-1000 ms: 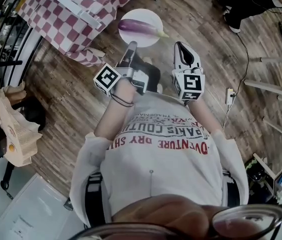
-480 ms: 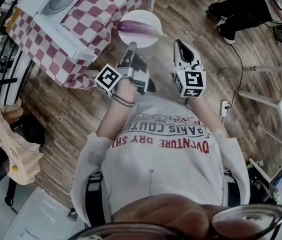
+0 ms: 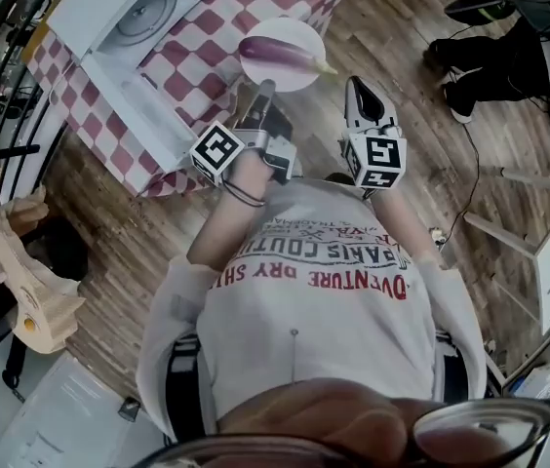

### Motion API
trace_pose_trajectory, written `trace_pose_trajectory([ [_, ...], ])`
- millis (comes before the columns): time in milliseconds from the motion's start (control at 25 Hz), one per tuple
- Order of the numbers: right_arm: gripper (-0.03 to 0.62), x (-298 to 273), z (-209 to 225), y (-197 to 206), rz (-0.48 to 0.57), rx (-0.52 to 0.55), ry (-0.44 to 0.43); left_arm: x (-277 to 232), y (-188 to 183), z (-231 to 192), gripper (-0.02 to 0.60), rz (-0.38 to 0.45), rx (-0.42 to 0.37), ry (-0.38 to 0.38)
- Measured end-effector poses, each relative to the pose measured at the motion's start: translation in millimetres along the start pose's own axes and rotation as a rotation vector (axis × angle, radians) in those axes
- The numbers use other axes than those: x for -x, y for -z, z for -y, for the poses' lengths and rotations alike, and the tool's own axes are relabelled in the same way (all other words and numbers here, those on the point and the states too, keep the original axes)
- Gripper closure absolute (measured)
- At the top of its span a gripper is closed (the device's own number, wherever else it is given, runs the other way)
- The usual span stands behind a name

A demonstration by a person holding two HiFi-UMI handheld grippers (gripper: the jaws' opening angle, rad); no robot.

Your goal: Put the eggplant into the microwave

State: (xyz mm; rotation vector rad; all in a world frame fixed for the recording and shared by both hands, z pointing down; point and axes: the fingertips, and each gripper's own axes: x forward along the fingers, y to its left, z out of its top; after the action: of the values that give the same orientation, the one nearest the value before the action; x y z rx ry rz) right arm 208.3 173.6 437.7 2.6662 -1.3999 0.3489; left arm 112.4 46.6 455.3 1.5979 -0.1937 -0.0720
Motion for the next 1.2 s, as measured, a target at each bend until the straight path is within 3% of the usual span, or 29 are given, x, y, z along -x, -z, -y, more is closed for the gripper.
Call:
trace_pose_trajectory([
  [360, 0.568, -111, -3, -21, -0.001, 0.005, -0.150, -41, -68, -7, 0.548, 0.164, 0.005, -0.034],
  [760, 0.568, -239, -33, -60, 0.001, 0.070, -0.437, -76, -139, -6, 0.548, 0.454, 0.027, -0.064],
  [1200, 0.568, -325, -60, -71, -0.036, 0.169, -0.752, -105, -170, -11, 0.548, 0.747, 0.083, -0.074],
])
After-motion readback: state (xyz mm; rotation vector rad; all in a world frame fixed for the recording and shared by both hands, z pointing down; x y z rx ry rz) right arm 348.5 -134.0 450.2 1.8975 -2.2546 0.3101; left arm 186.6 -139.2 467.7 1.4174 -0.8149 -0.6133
